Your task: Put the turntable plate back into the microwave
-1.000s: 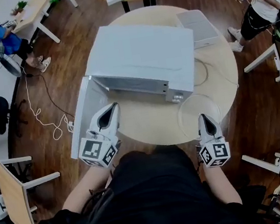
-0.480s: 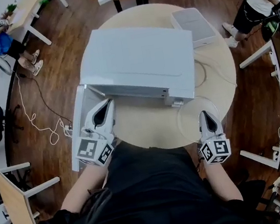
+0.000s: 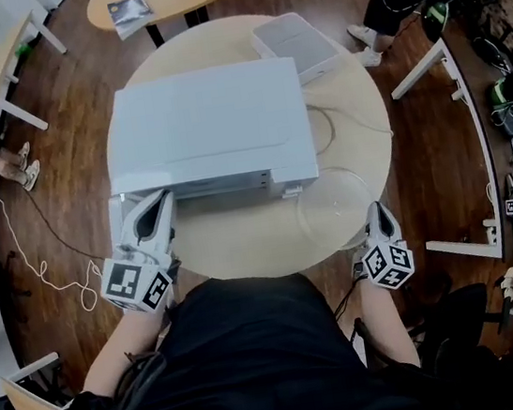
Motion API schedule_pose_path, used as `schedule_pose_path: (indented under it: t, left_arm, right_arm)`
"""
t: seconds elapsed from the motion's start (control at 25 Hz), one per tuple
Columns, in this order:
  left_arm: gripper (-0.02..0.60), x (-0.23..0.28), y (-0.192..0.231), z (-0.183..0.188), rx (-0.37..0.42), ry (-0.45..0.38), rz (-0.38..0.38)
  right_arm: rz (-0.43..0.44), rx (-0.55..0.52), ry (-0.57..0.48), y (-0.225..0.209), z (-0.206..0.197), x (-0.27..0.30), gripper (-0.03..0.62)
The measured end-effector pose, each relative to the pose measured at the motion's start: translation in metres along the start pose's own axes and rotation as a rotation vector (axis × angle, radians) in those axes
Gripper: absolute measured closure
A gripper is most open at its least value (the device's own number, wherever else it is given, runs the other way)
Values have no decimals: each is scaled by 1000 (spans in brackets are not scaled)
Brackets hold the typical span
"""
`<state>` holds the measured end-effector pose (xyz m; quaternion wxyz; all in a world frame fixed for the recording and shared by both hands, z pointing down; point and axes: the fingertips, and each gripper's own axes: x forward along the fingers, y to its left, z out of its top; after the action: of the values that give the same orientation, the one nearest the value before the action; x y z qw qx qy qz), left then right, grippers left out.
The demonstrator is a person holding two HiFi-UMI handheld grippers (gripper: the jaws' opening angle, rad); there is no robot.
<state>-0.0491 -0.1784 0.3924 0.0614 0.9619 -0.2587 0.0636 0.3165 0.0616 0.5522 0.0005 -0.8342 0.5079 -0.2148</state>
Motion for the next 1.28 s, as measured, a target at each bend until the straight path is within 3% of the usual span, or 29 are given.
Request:
schedule_pose_path:
  t: [0.16, 0.28, 0.4, 0.48, 0.68, 0.88, 1.08, 1.28]
  left_arm:
    - [575, 20, -7, -3, 10, 25, -56]
    - [575, 28, -19, -4, 25, 39, -91]
    - [575, 34, -26, -4, 33, 52, -112]
    - [575, 40, -32, -4, 32, 62, -124]
    - [575, 53, -49, 4, 44, 56, -156]
    - [575, 58, -55, 9, 66, 65, -159]
    - [575, 61, -59, 9, 84, 75, -158]
    - [575, 61, -65, 7, 90, 93, -156]
  right_arm:
    - [-63, 85, 31, -28, -22, -13, 592]
    - [-55, 163, 45, -43, -36, -18, 592]
    - [-73, 151, 72, -57, -47, -21, 591]
    - [-99, 138, 99, -69, -56, -25, 512]
    - [-86, 165, 168, -82, -82, -24, 420]
    - [-118, 236, 190, -92, -106, -23, 370]
    - [-104, 351, 226, -99, -127, -16, 345]
    - [-59, 371, 280, -101, -145, -6, 317]
